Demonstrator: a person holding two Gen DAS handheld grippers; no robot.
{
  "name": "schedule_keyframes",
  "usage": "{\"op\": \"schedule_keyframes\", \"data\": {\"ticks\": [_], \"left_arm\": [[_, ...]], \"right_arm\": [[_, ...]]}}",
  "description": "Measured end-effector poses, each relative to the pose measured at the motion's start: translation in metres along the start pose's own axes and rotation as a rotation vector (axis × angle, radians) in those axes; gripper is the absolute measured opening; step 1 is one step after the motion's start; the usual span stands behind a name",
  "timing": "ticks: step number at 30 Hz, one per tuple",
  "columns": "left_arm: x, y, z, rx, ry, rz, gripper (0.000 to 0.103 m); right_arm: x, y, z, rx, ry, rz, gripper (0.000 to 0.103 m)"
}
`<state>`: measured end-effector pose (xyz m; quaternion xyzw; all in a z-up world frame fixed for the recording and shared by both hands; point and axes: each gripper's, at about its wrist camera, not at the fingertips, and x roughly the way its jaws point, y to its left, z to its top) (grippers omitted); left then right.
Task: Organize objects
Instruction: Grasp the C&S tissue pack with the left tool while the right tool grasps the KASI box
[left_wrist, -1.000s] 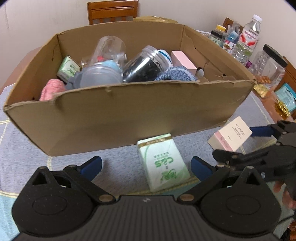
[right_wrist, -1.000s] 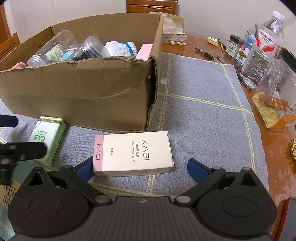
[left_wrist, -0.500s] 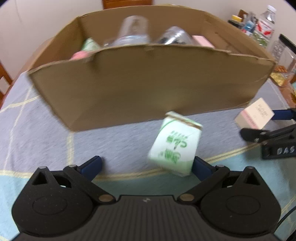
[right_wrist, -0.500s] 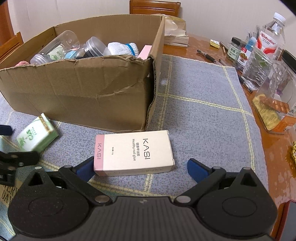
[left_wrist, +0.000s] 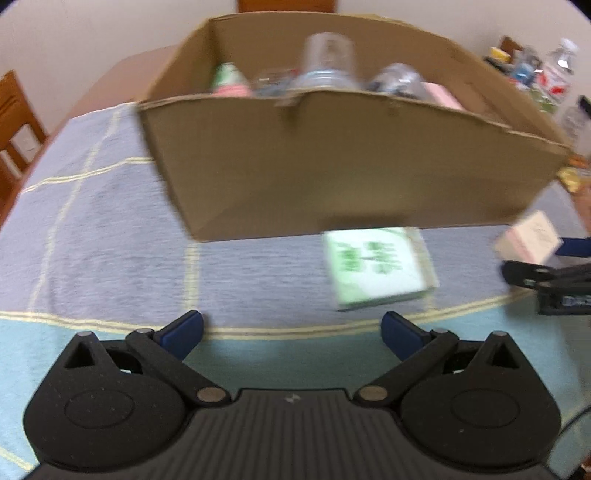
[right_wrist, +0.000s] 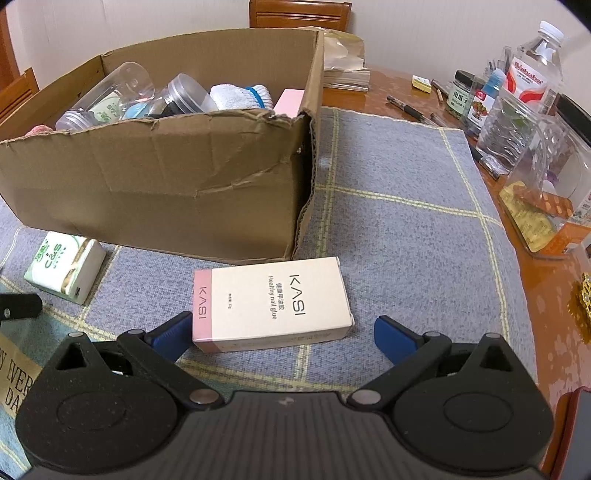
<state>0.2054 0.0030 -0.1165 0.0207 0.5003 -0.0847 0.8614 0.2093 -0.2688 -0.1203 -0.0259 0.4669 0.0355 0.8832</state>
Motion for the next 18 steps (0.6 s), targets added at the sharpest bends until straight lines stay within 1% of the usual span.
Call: {"op": "schedule_keyframes", "data": {"ticks": [2, 4, 8, 10, 11, 13, 18], "left_arm": [[0.001, -0.01, 0.002, 0.024, -0.009, -0.04, 0.102], [0.004, -0.019, 0.006, 0.047, -0.017, -0.05, 0.102], [0.016, -0.029, 0.016, 0.065, -0.037, -0.038, 0.102], [0.022, -0.036, 0.022, 0.069, -0.031, -0.016, 0.102], [0.022, -0.037, 0.02, 0.083, -0.03, 0.001, 0.102], [0.021, -0.034, 0.017, 0.09, -0.033, 0.004, 0.102], [0.013, -0.013, 0.006, 0.076, -0.046, 0.014, 0.102]], "right_arm": [[0.0, -0.001, 0.0, 0.0, 0.001, 0.0, 0.103], [0.0, -0.001, 0.001, 0.0, 0.003, 0.001, 0.103], [-0.001, -0.001, 0.001, 0.001, 0.001, 0.0, 0.103], [-0.001, 0.0, 0.001, 0.001, 0.001, -0.001, 0.103], [-0.001, 0.0, 0.001, 0.002, 0.0, -0.001, 0.103], [-0.001, 0.0, 0.001, 0.001, 0.0, -0.001, 0.103], [-0.001, 0.0, 0.001, -0.001, -0.003, 0.001, 0.103]]}}
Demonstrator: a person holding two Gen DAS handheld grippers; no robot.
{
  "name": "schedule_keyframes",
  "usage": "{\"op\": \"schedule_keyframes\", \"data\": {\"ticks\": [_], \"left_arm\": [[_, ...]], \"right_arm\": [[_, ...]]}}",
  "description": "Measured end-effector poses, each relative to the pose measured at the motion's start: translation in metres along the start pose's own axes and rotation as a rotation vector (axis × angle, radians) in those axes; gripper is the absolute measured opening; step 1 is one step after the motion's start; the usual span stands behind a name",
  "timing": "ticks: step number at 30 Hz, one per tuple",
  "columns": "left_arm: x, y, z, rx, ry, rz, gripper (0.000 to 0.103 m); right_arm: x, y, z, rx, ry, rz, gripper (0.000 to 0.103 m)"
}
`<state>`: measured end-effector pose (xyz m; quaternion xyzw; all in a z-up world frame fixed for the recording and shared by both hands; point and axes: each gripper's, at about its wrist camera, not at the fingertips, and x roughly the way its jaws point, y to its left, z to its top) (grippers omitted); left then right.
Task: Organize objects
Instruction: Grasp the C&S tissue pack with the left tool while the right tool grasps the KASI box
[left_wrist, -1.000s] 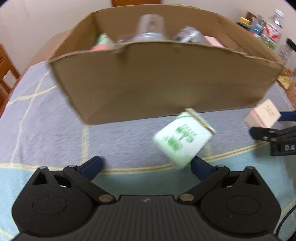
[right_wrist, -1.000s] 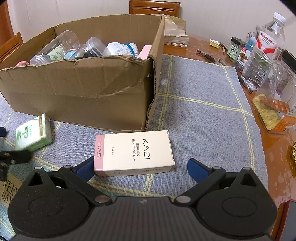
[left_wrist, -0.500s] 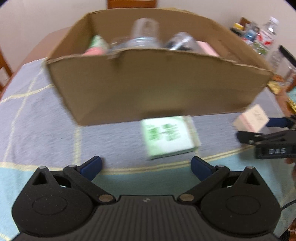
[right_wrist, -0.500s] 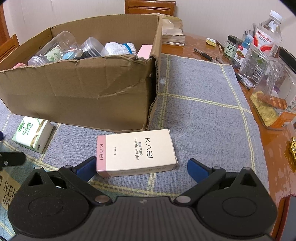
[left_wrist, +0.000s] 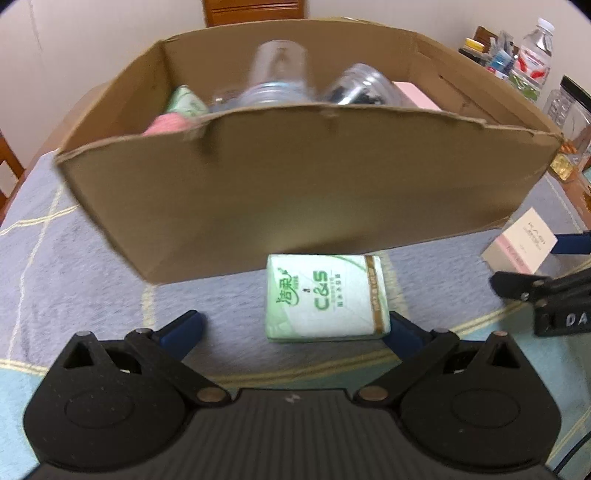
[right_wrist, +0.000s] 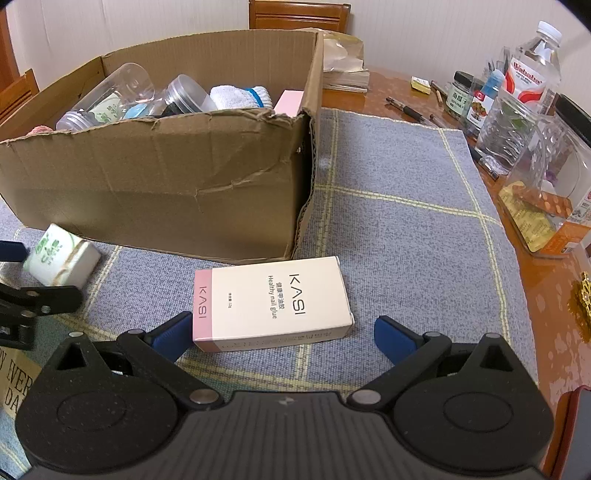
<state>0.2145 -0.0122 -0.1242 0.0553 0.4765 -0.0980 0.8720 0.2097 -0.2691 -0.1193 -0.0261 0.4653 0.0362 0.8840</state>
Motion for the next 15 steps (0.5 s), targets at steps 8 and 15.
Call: {"op": "schedule_keyframes", "data": {"ticks": [8, 15], "left_arm": [[-0.001, -0.002, 0.0, 0.02, -0.01, -0.005, 0.102], [0.001, -0.019, 0.003, 0.035, -0.037, -0.037, 0.094]], "right_arm": [[0.002, -0.001, 0.004, -0.042, -0.001, 0.029, 0.103], [0.006, 0.003, 0.012, -0.076, 0.019, 0.052, 0.103]]}}
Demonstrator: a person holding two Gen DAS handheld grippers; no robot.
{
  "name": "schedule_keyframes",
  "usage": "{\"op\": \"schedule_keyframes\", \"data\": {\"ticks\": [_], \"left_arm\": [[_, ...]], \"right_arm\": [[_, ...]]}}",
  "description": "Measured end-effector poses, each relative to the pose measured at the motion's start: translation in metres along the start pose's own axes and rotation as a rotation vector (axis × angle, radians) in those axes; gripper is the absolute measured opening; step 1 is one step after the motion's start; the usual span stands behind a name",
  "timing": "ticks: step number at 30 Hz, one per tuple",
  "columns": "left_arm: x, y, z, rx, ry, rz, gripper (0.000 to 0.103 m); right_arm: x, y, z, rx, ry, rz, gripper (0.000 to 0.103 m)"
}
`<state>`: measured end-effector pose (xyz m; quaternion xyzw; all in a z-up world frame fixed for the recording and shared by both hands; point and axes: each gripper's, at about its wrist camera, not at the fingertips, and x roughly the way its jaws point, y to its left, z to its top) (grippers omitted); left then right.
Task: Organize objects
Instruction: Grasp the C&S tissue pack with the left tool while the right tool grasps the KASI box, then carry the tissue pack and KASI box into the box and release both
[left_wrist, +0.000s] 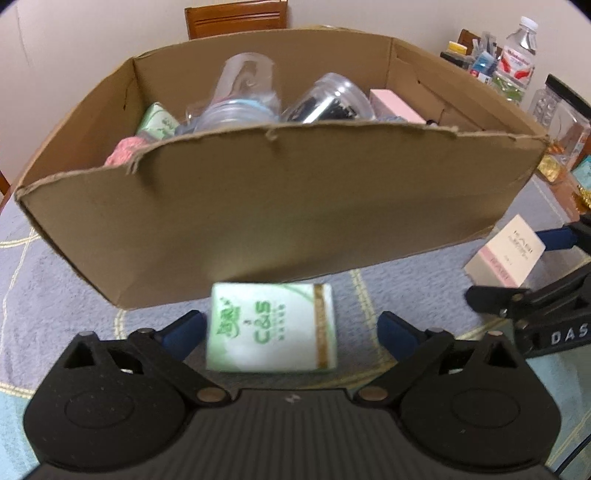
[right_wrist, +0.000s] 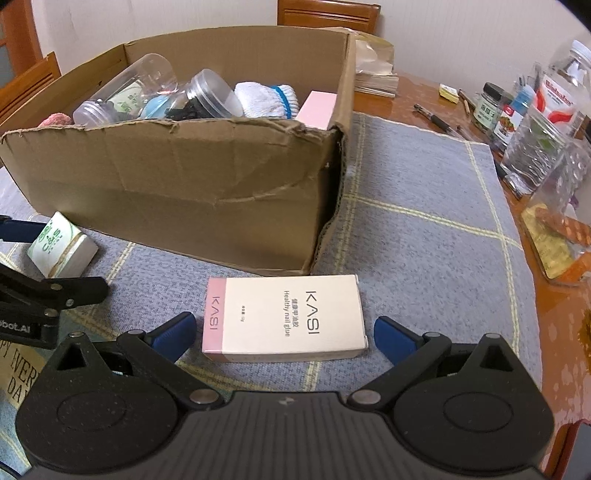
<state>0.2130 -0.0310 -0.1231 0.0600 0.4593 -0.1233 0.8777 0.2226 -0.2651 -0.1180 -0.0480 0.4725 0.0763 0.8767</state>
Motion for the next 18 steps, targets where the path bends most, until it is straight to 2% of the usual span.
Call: {"op": "schedule_keyframes", "data": {"ticks": [3, 8, 15, 18], "left_arm": [[-0.006, -0.003, 0.0, -0.002, -0.009, 0.002, 0.082], [-0.007, -0.001, 0.001, 0.0, -0.009, 0.002, 0.077], [0.015, -0.013, 0.022, 0.013, 0.004, -0.007, 0.073], [0.012, -0.012, 0.023, 0.014, 0.016, -0.012, 0.068]], "right_arm": [[0.0, 0.0, 0.001, -0.003, -0.001, 0.003, 0.103], [-0.001, 0.001, 0.002, -0.018, 0.007, 0.008, 0.102], [-0.006, 0.007, 0.004, -0.04, 0.011, 0.022, 0.085], [-0.008, 0.006, 0.006, -0.026, 0.022, 0.017, 0.083]]}}
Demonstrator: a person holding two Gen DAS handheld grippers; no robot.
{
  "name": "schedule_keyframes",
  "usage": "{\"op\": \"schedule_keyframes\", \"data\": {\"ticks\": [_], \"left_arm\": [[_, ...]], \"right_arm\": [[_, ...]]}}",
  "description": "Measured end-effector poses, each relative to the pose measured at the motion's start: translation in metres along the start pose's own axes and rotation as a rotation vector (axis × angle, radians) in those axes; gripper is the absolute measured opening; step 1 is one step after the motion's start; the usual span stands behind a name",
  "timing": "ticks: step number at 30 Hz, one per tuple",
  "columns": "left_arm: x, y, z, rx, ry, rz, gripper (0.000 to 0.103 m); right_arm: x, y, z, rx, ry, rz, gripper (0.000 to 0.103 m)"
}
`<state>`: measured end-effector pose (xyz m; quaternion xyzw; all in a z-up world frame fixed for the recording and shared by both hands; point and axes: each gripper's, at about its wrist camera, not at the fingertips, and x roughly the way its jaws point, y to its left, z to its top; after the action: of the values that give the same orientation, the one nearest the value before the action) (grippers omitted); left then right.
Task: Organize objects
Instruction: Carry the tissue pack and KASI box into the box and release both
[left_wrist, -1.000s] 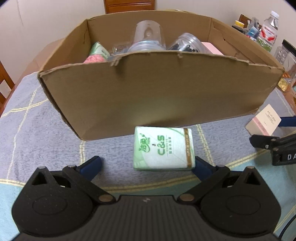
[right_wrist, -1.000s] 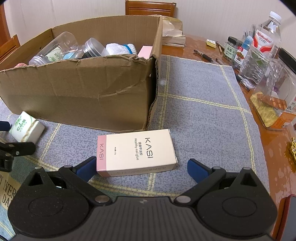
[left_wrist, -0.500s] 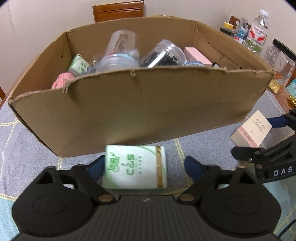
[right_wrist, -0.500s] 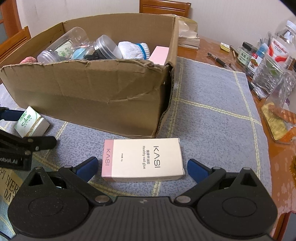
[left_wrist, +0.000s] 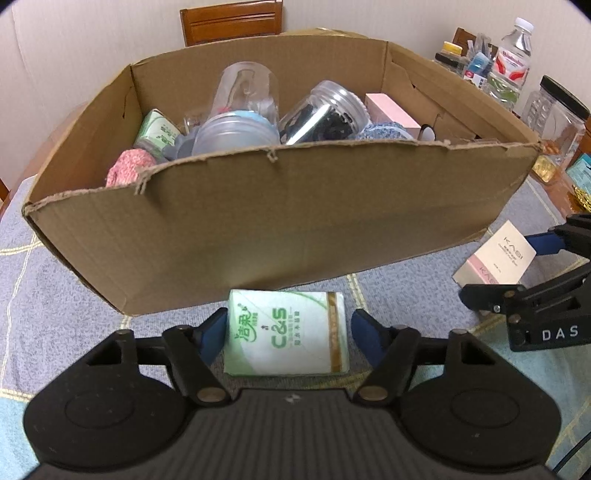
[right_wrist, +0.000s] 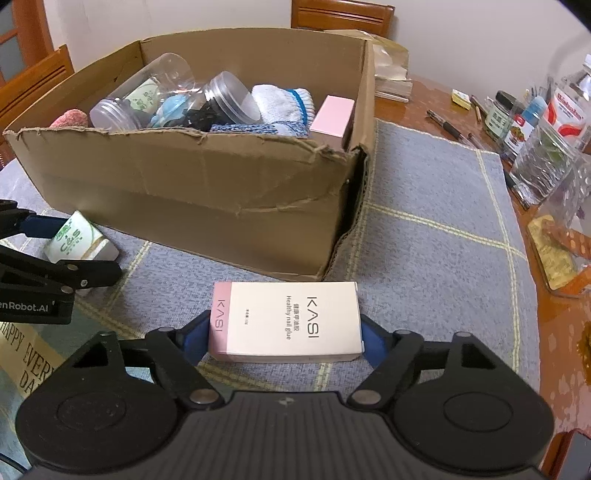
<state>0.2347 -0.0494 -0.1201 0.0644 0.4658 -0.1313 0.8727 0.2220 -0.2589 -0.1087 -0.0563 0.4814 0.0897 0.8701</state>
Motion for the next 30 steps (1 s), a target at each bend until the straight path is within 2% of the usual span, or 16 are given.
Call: {"op": "schedule_keyframes", "data": {"ticks": [2, 7, 18, 24, 30], "left_arm": [[-0.001, 0.0, 0.001, 0.006, 0.004, -0.01, 0.065], [-0.005, 0.001, 0.0, 0.013, 0.015, -0.029, 0.064], [-0.035, -0.001, 0.001, 0.057, 0.017, -0.093, 0.064], [-0.067, -0.003, 0.01, 0.105, -0.016, -0.127, 0.064], [-0.099, 0.0, 0.027, 0.139, -0.057, -0.156, 0.064]], "right_arm": [[-0.001, 0.0, 0.0, 0.006, 0.008, -0.007, 0.083], [-0.006, -0.001, -0.001, 0.005, 0.02, -0.017, 0.083], [-0.04, -0.003, -0.002, 0.031, 0.024, 0.046, 0.083], [-0.065, 0.005, 0.006, -0.007, -0.007, 0.062, 0.083], [-0.093, 0.014, 0.02, -0.056, -0.075, 0.069, 0.083]]}}
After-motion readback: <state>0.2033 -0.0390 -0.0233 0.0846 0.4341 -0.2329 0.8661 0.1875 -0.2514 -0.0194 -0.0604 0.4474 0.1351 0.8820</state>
